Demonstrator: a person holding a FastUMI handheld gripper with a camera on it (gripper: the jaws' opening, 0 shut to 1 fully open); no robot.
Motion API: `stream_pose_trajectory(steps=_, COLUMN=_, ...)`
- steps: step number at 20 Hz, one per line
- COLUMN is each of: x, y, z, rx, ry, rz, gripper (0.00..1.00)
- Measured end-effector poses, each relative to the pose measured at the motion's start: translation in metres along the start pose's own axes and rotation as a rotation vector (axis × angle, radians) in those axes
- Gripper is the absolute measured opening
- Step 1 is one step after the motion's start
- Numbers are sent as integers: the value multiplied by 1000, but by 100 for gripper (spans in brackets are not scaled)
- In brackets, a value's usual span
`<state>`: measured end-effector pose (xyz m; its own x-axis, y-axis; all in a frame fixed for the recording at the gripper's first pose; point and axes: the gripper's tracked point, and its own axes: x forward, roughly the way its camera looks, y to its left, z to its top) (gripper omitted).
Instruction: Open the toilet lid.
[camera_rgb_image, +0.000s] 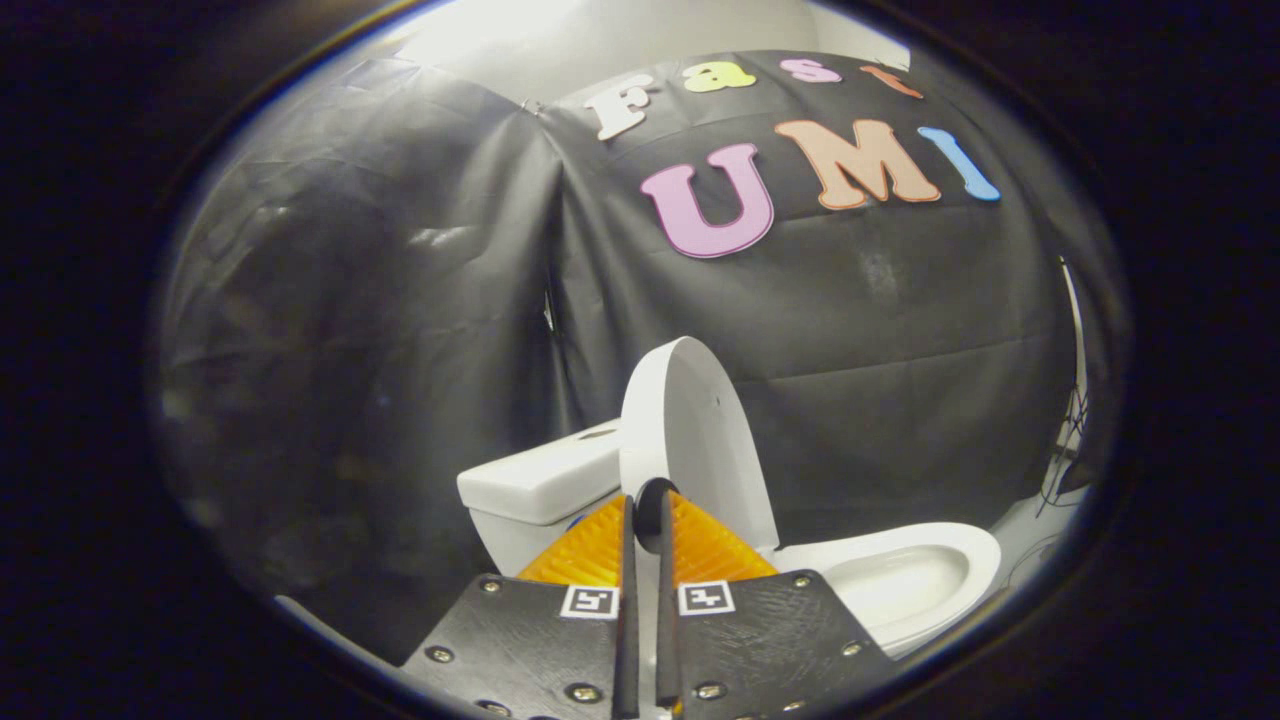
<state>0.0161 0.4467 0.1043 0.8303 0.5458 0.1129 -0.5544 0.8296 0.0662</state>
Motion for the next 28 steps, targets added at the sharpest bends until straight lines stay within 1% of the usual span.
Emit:
stream_pose_trajectory(steps=5, x=0, y=9, z=-7, rx=4, ry=14, rz=18, gripper=7)
stream_pose_trajectory(steps=10, x=-1, y=21, z=-27, rx=-31, ry=79, rz=59, gripper=9)
stream_pose_trajectory(steps=13, x=0, y=25, z=-32, rx=-62, ry=105, rz=74, gripper=13)
stream_pose_trajectory(steps=14, x=-4, y=23, z=-33, rx=-67, ry=110, rz=70, gripper=19)
stream_pose_trajectory(steps=15, x=-5, y=27, z=-36, rx=-66, ry=128, rz=88, gripper=20)
stream_pose_trajectory(steps=16, x=-5, y=27, z=-38, rx=-70, ry=137, rz=89, gripper=28)
stream_pose_trajectory(steps=17, x=-6, y=27, z=-39, rx=-79, ry=147, rz=98, gripper=29)
stream_pose_trajectory(steps=20, x=-14, y=22, z=-41, rx=-138, ry=160, rz=98, gripper=69)
stream_pose_trajectory(steps=24, x=-25, y=13, z=-33, rx=-158, ry=150, rz=103, gripper=79)
stream_pose_trajectory(steps=27, x=-34, y=-4, z=-25, rx=-121, ry=146, rz=79, gripper=96)
stream_pose_trajectory(steps=28, x=-35, y=-11, z=-23, rx=-107, ry=148, rz=72, gripper=96)
